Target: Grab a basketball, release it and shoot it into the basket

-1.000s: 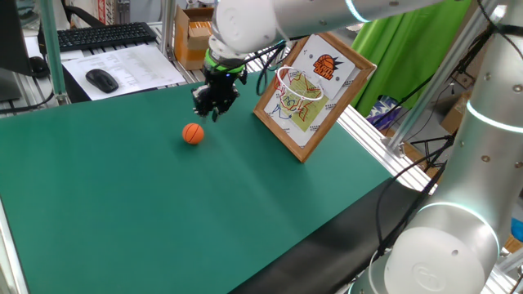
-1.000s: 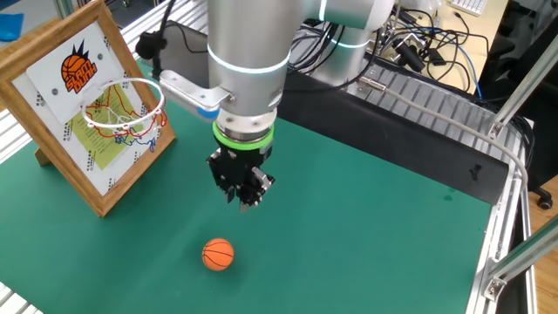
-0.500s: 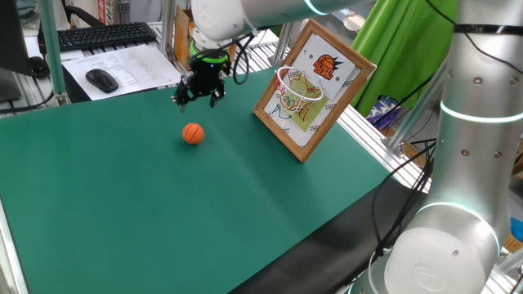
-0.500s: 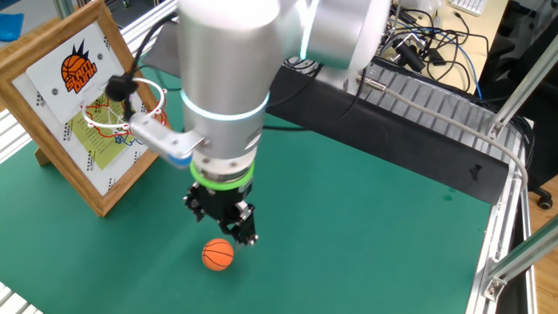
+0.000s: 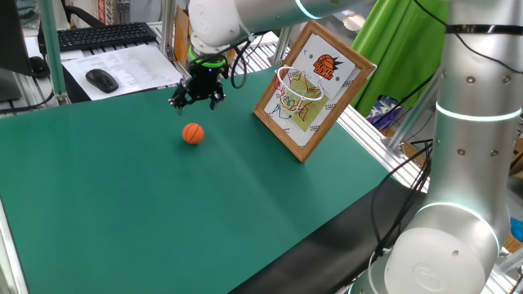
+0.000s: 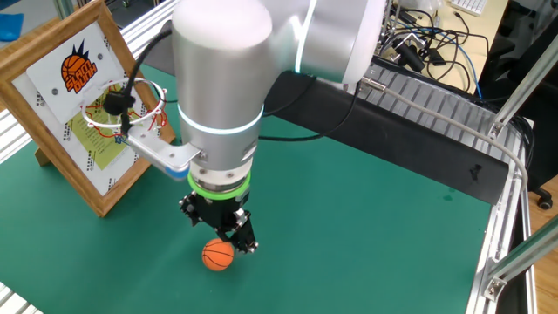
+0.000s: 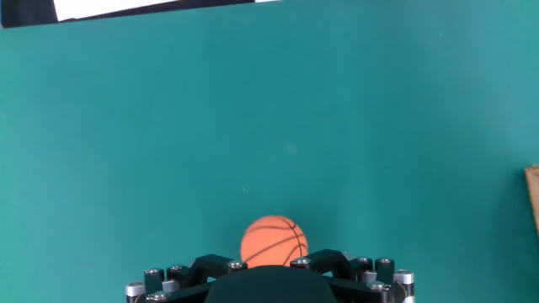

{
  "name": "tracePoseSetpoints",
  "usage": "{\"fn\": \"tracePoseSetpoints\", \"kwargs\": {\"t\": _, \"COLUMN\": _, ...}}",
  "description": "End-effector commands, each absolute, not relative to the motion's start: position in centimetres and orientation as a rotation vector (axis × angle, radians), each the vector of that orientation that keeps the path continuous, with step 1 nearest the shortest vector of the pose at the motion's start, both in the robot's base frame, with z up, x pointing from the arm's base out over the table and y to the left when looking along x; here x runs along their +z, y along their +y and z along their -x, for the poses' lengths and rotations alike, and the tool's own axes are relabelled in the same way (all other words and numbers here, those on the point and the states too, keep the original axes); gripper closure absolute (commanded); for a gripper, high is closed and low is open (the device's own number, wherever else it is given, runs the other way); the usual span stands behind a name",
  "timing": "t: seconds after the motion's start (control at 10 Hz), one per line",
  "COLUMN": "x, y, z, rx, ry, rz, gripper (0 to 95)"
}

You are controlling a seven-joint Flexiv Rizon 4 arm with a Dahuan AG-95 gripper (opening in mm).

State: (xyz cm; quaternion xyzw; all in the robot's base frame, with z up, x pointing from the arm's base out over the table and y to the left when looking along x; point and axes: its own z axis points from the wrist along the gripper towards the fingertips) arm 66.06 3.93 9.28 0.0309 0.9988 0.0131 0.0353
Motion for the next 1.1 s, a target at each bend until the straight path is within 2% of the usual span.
{"fn": "tracePoseSetpoints", "kwargs": {"t": 0.1, "x": 8.9, "y": 3.9, "z": -66.2, "rx": 0.044, "ry": 3.074, "rz": -0.092, "gripper": 0.0}}
{"fn": "tracePoseSetpoints", "kwargs": {"t": 1.1, "x": 4.8, "y": 3.7, "z": -66.4, "rx": 0.060, "ry": 3.072, "rz": -0.063, "gripper": 0.0}}
